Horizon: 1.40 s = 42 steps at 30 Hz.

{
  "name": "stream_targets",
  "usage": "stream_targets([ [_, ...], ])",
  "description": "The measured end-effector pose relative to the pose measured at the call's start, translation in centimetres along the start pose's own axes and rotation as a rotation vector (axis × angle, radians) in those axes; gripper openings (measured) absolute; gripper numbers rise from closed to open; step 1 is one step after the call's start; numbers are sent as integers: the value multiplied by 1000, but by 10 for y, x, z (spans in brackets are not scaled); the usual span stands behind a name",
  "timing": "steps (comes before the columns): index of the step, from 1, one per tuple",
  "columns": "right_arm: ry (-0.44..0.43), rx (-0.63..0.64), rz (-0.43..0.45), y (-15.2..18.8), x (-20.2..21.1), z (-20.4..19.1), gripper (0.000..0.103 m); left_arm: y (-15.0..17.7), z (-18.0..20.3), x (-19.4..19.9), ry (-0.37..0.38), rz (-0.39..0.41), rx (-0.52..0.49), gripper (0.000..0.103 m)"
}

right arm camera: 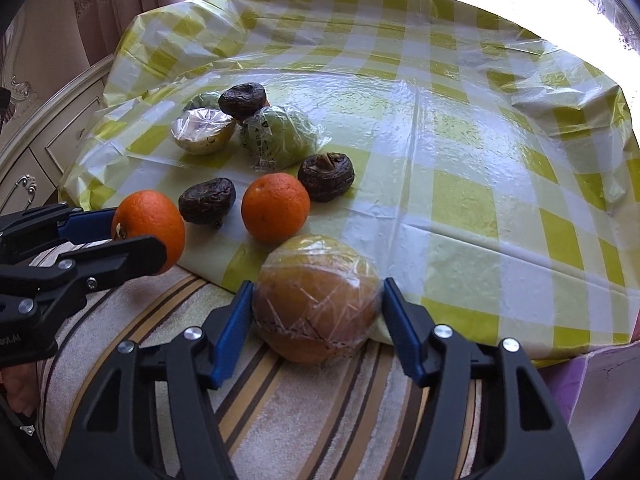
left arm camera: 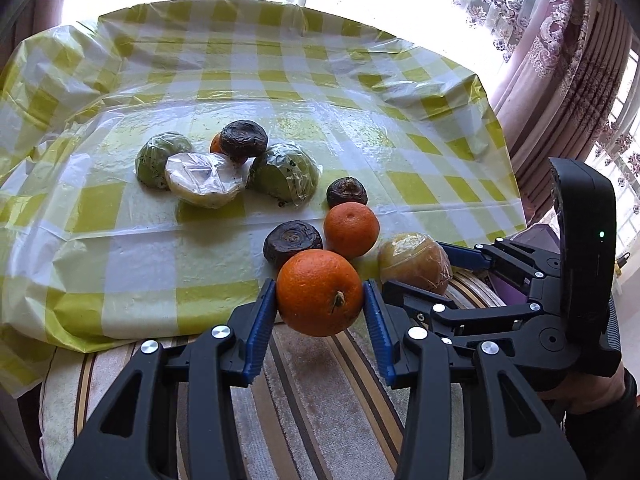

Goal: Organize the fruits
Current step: 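Carry grapefruit and orange into the white box and open both tools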

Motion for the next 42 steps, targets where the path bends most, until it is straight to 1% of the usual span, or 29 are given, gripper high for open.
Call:
stream_targets([
  [5,-32,-64,31,9,18,16,64,-3,14,1,-2,1,-28,42],
  [10,-51,-127,63,22,37,38,63,-7,37,-2,6,-2,-81,42],
  [12,-54,-158,80,28,48,49,63,-9,50,-4,12,-4,-106,42],
  [16,-30,-212,115,43,70,74,63,-13,79,-10,31,-8,-167,42],
  [24,65,-374,137,83,97,145,63,-23,157,-33,92,-19,-321,42],
  [31,192,-522,106,120,104,206,63,-33,233,-63,164,-38,-474,42],
  [33,229,-558,86,129,102,221,63,-32,254,-76,175,-58,-519,42],
  [35,263,-582,59,136,98,233,63,-30,274,-92,183,-97,-575,42],
  [38,292,-618,23,145,92,247,63,-24,299,-119,158,-159,-647,42],
  [39,302,-630,18,147,91,251,64,-22,305,-128,157,-177,-664,41],
  [42,330,-659,-4,153,87,261,64,-17,318,-152,123,-223,-711,42],
])
Point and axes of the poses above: each gripper's, at about its wrist camera, not at the fingertips, and x roughly against the way its jaws point, z to its right, y to its underside, the point moved 1 cm from there along -x, roughly the way its jaws point, and after that the axes turned 6 degrees about -z, right-handed, at the moved point
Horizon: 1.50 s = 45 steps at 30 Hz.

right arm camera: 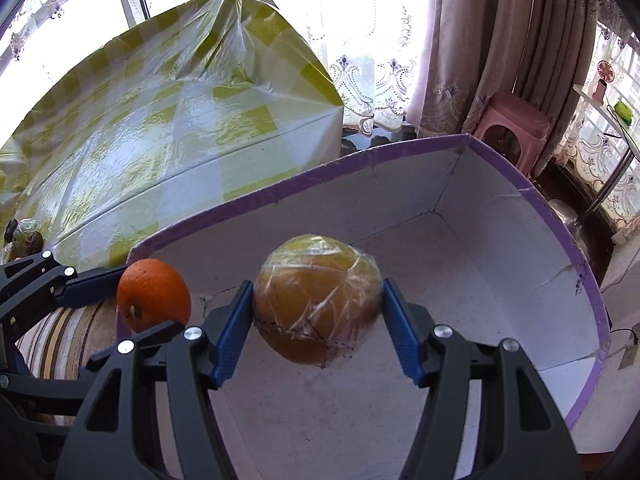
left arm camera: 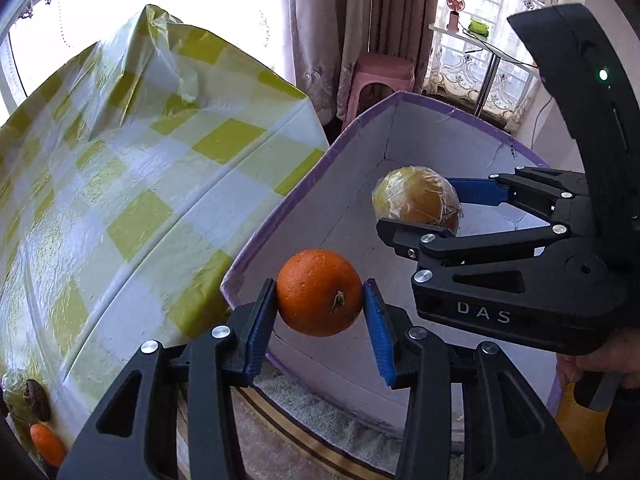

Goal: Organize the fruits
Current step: 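Carry grapefruit and orange into the white box and open both tools, then grasp a dark dried fruit with the left tool while the right tool approaches an orange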

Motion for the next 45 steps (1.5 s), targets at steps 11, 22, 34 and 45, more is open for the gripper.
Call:
stream_targets([
  [11,48,-34,-49,1,-18,14,65,0,3,-21,-5,-44,-14,43],
  [22,70,-27,-13,-1,-10,13,81,1,1,-10,-20,1,3,65],
  [34,200,-36,166,-7,34,12,99,18,-18,46,-56,227,110,70],
  [45,77,8,252,-2,65,-31,101,65,-64,91,-43,299,271,81],
])
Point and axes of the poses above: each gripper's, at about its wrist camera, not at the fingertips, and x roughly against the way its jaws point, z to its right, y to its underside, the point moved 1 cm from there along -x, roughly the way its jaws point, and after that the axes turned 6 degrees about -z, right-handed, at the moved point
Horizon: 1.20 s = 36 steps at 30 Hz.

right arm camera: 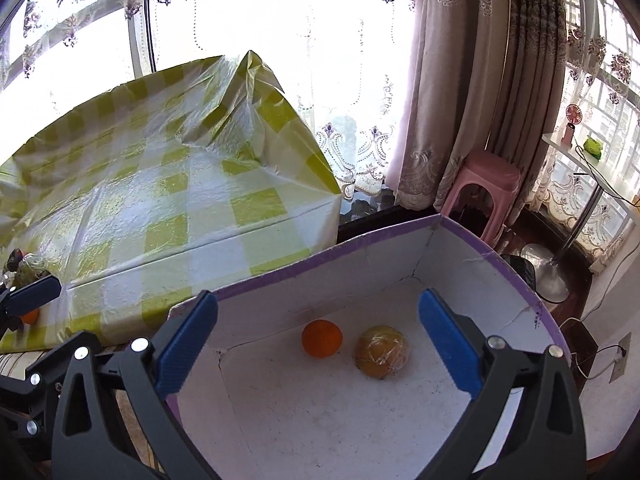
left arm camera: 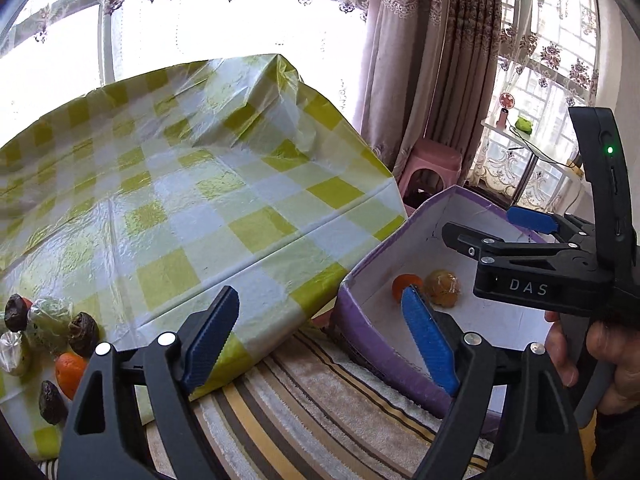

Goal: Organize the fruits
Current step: 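Grasp a dark dried fruit with the left tool while the right tool approaches an orange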

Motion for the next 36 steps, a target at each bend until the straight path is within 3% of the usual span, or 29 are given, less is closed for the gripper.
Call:
stream_targets([
  [11,-159,62,-29,8,6,-83,100,32,-61,44,-67,22,121,77],
  [15,-265,87,-41,14,10,-113,100,45,-83,62,-83,39,176,77],
  [27,-361,207,-76,28,12,-181,97,90,-155,100,-159,20,357,66],
  [36,-406,266,-115,31,2,-216,95,105,-203,98,-158,-31,479,54],
])
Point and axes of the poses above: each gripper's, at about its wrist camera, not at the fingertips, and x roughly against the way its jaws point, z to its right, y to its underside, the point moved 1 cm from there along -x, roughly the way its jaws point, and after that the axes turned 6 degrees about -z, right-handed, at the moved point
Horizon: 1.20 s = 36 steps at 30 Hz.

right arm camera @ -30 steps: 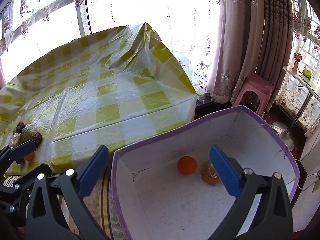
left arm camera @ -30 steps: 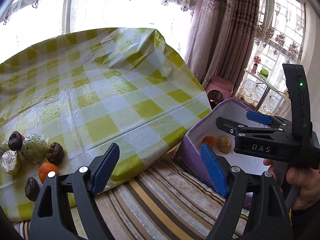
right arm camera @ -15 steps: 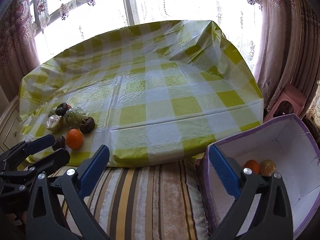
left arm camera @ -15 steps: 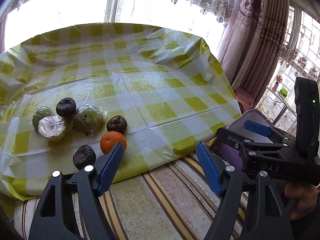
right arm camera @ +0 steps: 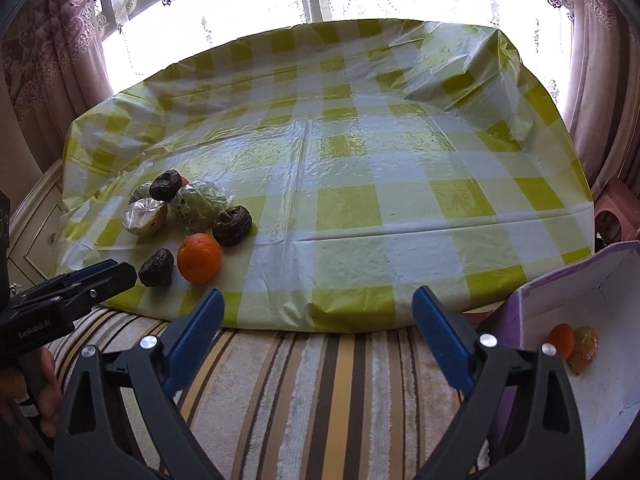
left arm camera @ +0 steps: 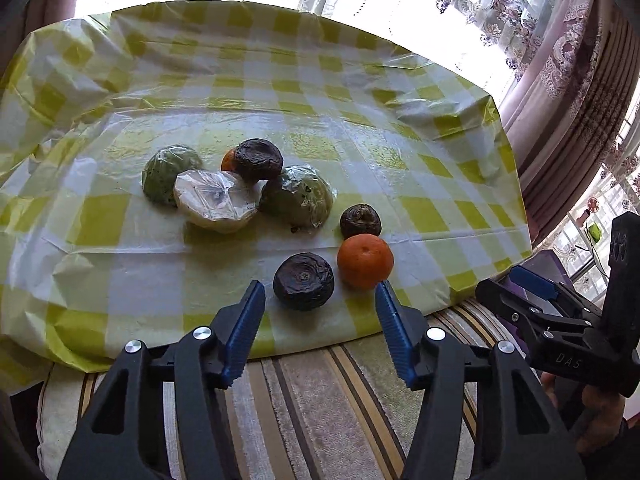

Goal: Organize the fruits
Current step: 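Grasp a dark dried fruit with the left tool while the right tool approaches an orange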

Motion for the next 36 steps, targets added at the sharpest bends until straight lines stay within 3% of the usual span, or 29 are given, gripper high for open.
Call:
stream_targets([
  [3,-3,28,-5,-2,-6,-10,95,-5,-5,-9,6,-33,7,50],
  [13,-58,33,-28,-13,-22,-23,91,-16,-12,-33,39,-96,22,48],
  [18,-67,58,-34,-16,-29,-32,87,-17,-14,-41,60,-120,22,38],
  [25,-53,98,-66,-20,-42,-47,76,-16,-19,-36,40,-82,48,37],
  [36,-67,173,-91,-27,-55,-79,70,-13,-48,-20,6,2,174,37],
])
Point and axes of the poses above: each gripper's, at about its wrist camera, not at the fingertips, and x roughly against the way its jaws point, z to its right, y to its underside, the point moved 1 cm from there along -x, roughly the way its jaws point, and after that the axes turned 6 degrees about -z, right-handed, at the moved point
